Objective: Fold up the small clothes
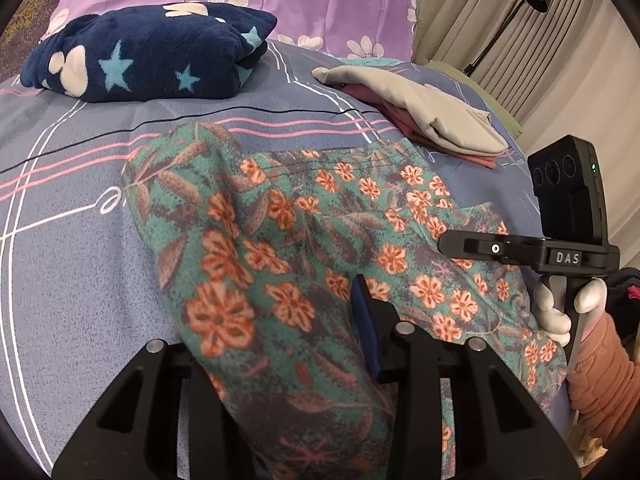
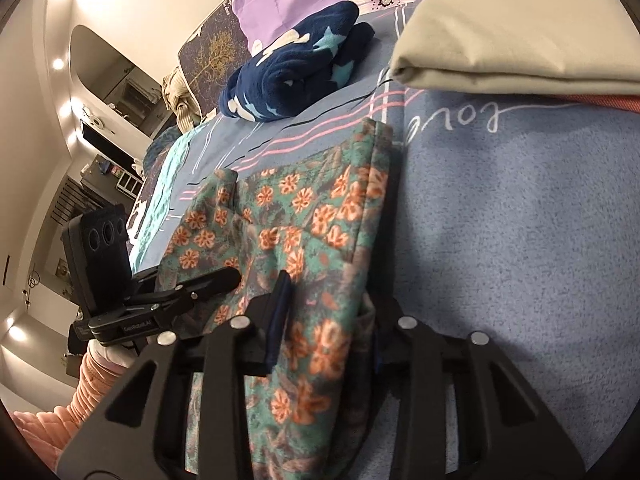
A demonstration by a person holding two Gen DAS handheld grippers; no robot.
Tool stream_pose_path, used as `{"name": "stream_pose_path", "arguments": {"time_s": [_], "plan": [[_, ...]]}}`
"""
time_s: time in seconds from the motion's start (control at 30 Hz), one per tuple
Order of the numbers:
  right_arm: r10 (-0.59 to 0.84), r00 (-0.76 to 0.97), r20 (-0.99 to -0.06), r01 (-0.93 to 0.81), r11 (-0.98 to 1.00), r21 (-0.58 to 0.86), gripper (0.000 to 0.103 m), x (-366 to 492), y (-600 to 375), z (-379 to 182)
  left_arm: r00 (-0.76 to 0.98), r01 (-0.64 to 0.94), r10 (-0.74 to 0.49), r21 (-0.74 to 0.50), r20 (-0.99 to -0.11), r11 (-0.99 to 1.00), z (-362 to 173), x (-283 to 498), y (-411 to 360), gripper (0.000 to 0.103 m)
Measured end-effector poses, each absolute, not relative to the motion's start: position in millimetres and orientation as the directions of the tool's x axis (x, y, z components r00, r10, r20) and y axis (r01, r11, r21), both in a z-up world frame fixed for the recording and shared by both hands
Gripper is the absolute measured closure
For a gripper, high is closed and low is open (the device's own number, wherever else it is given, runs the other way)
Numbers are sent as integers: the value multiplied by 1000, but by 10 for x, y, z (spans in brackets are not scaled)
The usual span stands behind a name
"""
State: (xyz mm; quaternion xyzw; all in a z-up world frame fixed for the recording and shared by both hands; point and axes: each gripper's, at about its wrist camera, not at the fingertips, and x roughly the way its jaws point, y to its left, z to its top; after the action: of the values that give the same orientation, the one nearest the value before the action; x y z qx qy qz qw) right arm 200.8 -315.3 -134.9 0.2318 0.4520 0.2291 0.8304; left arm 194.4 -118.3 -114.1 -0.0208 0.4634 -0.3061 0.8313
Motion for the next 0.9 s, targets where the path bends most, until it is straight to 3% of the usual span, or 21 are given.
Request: {"name": "stream_pose_path", "arguments": {"time_s": [0.07, 0.13, 0.2, 0.3, 0.53, 0.7, 0.9], "plan": [[583, 482, -654, -182, 797, 576, 61, 2017, -3104, -1329, 395, 493, -513, -295, -762, 818, -1120, 1931, -1214, 74], [554, 493, -670, -190, 821, 539, 84, 2002, -3053, -1287, 424, 481, -481, -259, -767, 837, -1065, 1883, -1242, 83], [529, 518, -673, -204, 840, 503, 87, 1941, -3010, -1196, 466, 483, -447, -204, -764, 852, -957, 1767, -1281, 88], [480, 599, -641, -249, 873, 421, 87, 1717, -2913, -912, 557, 519, -411, -84, -722, 851, -677, 1505, -1373, 91], [400, 766, -503, -299, 915, 272, 88, 934, -2871, -178, 643, 581, -488, -40, -590, 813, 89, 988, -1493, 93], [313, 871, -379, -243, 944, 222, 88, 250, -3171, 305, 627, 682, -583, 2, -517, 732, 560, 625, -1915, 93], [139, 944, -300, -91, 982, 168, 88, -433, -3768, 673, 552, 798, -696, 50, -459, 601, 906, 249, -2812, 93]]}}
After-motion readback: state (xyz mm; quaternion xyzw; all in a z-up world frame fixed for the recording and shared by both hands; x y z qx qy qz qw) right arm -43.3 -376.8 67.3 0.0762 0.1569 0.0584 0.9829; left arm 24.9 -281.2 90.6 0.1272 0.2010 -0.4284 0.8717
